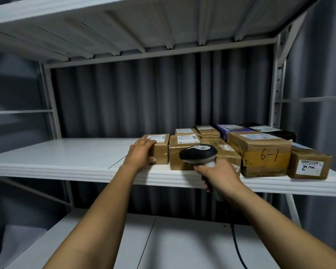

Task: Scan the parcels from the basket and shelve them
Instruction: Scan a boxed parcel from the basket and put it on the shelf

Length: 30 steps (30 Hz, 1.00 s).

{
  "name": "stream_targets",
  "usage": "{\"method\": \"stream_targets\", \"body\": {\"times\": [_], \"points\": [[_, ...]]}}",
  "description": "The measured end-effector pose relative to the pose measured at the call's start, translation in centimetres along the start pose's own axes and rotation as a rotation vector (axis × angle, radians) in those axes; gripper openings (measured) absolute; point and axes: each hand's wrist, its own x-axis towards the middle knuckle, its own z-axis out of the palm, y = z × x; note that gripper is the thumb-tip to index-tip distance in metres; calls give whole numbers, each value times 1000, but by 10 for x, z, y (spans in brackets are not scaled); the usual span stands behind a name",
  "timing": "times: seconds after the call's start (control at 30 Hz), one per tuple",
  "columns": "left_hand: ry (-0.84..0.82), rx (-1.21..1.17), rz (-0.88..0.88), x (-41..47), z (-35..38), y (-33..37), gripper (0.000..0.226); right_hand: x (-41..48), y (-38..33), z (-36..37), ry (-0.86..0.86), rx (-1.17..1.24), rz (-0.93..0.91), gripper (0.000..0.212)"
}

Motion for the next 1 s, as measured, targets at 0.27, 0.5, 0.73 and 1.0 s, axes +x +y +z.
{"method": "stream_targets", "body": {"times": [0.27,0.5,0.73,1.0], "points": [[8,-51,82,-65,-17,24,64,-46,0,-13,-16,-51,-26,15],[-173,-160,55,-182,11,46,56,-130,33,-13,-132,-211,20,14],[-457,-233,-105,-325,82,47,54,-211,98,0,-232,-258,154,13],[-758,-320,-204,-418,162,71,69,-260,179,-5,-268,-381,306,21]]}}
